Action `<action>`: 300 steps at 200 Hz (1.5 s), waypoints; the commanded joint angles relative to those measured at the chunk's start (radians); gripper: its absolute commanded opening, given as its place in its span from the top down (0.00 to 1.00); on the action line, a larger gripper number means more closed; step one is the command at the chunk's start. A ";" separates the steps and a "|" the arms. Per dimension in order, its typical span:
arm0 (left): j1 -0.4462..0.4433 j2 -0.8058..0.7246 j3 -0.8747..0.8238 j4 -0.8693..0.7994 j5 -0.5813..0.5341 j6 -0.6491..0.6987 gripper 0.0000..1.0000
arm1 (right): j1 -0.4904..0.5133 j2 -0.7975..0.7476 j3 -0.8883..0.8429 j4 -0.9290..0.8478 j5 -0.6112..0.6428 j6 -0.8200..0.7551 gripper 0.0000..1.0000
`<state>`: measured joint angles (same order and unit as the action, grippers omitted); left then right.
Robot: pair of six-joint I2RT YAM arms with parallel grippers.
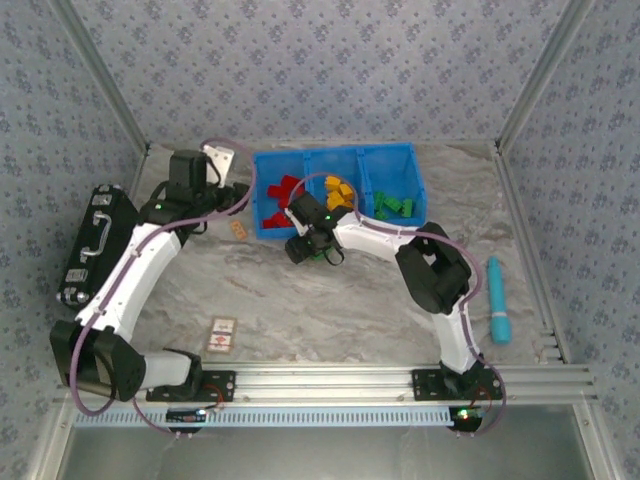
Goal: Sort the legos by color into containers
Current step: Pick up the lego from the center of the table.
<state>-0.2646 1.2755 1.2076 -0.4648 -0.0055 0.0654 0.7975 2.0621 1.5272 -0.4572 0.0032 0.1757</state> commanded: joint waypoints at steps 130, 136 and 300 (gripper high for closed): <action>0.057 -0.127 -0.049 -0.080 -0.015 0.030 0.30 | 0.026 0.099 0.113 -0.097 0.047 0.040 0.62; 0.060 -0.129 -0.048 -0.079 -0.012 0.030 0.30 | 0.027 0.097 0.110 -0.100 0.050 0.041 0.63; -0.101 -0.146 -0.169 -0.031 0.047 0.124 0.30 | -0.120 -0.322 -0.035 -0.072 0.047 0.023 0.69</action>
<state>-0.3111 1.1454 1.0481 -0.5190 0.0151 0.1444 0.7380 1.7863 1.5143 -0.5198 0.0345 0.2028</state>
